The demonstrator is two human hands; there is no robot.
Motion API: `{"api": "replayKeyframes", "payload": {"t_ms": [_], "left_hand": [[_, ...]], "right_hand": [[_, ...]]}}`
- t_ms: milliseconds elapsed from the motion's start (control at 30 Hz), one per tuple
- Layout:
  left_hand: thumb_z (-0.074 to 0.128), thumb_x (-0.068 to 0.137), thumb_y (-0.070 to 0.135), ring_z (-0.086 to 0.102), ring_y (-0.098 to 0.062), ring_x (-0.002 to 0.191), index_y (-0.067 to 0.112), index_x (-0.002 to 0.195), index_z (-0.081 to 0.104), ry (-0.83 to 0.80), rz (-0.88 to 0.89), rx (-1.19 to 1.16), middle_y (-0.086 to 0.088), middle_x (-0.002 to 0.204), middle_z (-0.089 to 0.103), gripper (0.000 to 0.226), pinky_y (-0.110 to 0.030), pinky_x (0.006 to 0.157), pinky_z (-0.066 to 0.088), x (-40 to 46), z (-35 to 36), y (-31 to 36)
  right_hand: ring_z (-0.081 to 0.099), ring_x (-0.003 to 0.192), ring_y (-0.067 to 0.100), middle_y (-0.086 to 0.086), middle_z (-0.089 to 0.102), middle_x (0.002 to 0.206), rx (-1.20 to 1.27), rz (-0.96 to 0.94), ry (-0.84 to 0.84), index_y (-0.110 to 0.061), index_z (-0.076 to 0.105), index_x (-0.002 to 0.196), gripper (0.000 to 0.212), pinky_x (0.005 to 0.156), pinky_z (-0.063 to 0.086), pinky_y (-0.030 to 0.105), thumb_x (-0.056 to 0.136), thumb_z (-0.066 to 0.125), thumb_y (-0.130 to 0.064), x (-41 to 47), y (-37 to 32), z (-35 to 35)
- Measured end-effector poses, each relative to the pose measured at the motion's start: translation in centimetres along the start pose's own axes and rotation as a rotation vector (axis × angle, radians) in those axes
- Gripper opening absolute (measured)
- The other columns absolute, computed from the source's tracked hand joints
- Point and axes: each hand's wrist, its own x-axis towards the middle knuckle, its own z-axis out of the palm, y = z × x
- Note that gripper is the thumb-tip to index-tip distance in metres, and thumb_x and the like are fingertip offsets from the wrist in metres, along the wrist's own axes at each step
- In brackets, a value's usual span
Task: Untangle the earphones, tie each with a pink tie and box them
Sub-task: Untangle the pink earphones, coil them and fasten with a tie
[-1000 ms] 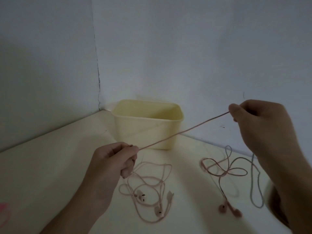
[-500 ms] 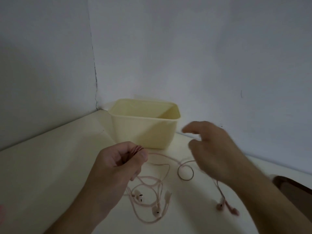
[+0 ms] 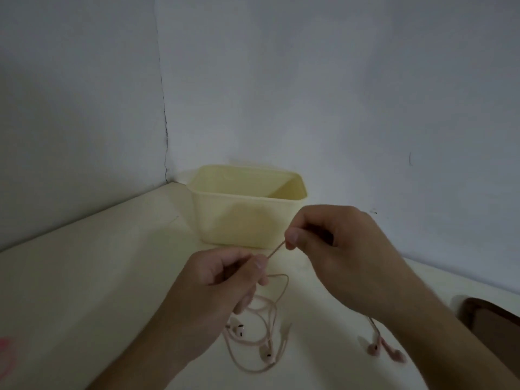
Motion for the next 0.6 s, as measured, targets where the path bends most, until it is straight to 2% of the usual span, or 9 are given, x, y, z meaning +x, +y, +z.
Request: {"api": "replayKeyframes", "payload": {"t_ms": [100,200,267,333,400,433,533,600], "left_hand": [[0.062,0.093,0.031,0.046,-0.021,0.055,0.002,0.082,0.073,-0.178,-0.055,-0.192,-0.01,0.055,0.05,0.033,-0.028,0.059,0.041,-0.2,-0.1,0.0],[0.063,0.097,0.021,0.051,-0.025,0.064,-0.008,0.097,0.069,-0.269,-0.062,-0.464,-0.013,0.065,0.053,0.029,-0.027,0.064,0.047,-0.1,-0.6,0.2],[0.068,0.092,0.018,0.059,-0.028,0.075,-0.01,0.109,0.069,-0.273,-0.011,-0.578,-0.016,0.077,0.06,0.033,-0.029,0.072,0.052,0.1,-0.7,0.3],[0.077,0.085,0.017,0.068,-0.035,0.094,-0.011,0.121,0.067,-0.237,0.044,-0.66,-0.024,0.1,0.069,0.047,-0.034,0.084,0.057,0.2,-0.8,0.3],[0.077,0.08,0.014,0.068,-0.043,0.117,-0.012,0.125,0.066,-0.137,0.051,-0.72,-0.033,0.124,0.068,0.053,-0.038,0.095,0.057,0.3,-0.8,0.3],[0.073,0.079,0.012,0.065,-0.045,0.123,-0.012,0.125,0.066,-0.088,0.047,-0.742,-0.035,0.129,0.065,0.052,-0.039,0.098,0.057,0.4,-0.8,0.3],[0.072,0.077,0.002,0.063,-0.046,0.126,-0.016,0.124,0.063,0.01,0.072,-0.716,-0.034,0.131,0.065,0.052,-0.042,0.102,0.055,0.8,-0.7,0.1],[0.061,0.083,0.004,0.067,-0.04,0.123,-0.009,0.128,0.061,0.092,0.063,-0.568,-0.027,0.126,0.071,0.046,-0.043,0.106,0.055,1.0,-0.6,-0.2]], "right_hand": [[0.046,0.05,0.007,-0.017,0.051,0.051,0.065,-0.045,0.052,-0.026,0.067,0.078,0.025,0.051,0.035,0.016,0.102,0.065,-0.027,0.0,0.3,1.0],[0.052,0.058,0.005,-0.022,0.056,0.058,0.031,-0.025,0.055,-0.026,0.062,0.082,0.022,0.053,0.036,0.02,0.103,0.06,-0.027,0.0,0.8,2.3],[0.057,0.068,0.009,-0.014,0.062,0.067,-0.015,-0.035,0.015,-0.03,0.058,0.084,0.02,0.063,0.049,0.031,0.103,0.054,-0.027,-0.2,1.0,3.4],[0.062,0.076,0.018,-0.007,0.065,0.078,-0.042,-0.039,-0.057,-0.033,0.054,0.086,0.017,0.071,0.054,0.045,0.101,0.045,-0.031,-0.5,0.8,4.4],[0.065,0.082,0.025,-0.004,0.068,0.089,-0.065,-0.033,-0.133,-0.029,0.055,0.093,0.018,0.073,0.055,0.045,0.099,0.039,-0.035,-0.7,0.5,5.1],[0.065,0.083,0.025,-0.004,0.067,0.09,-0.074,-0.033,-0.17,-0.027,0.056,0.095,0.018,0.072,0.054,0.041,0.103,0.041,-0.033,-0.8,0.4,5.3],[0.063,0.08,0.023,-0.004,0.064,0.086,-0.126,-0.06,-0.257,-0.022,0.058,0.093,0.02,0.072,0.054,0.041,0.107,0.047,-0.03,-1.2,0.1,5.6],[0.062,0.078,0.023,-0.002,0.064,0.084,-0.143,-0.08,-0.283,-0.021,0.057,0.091,0.021,0.072,0.054,0.043,0.106,0.049,-0.034,-1.2,-0.2,5.3]]}}
